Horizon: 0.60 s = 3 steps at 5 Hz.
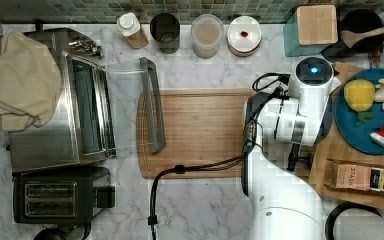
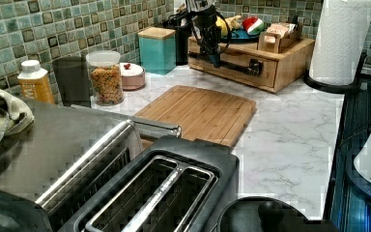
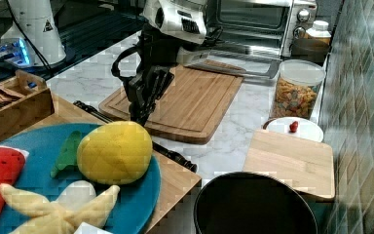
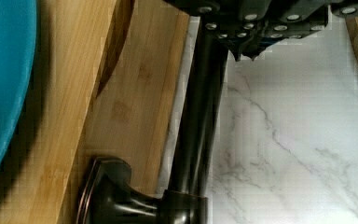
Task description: Close the drawer.
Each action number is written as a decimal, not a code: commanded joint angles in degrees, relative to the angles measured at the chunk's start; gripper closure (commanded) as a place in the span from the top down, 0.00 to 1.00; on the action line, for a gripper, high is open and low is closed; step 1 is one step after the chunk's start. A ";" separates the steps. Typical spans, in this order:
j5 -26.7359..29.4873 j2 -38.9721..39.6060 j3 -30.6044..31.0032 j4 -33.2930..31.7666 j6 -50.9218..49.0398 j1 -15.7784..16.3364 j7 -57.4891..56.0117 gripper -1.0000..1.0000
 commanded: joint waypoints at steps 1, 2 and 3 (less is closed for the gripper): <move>-4.13 -1.04 -9.86 5.08 -3.05 -8.89 -3.22 0.00; -4.00 -0.99 -10.13 5.07 -3.02 -8.67 -3.31 0.00; -3.80 -0.94 -10.49 5.06 -2.98 -8.36 -3.44 0.00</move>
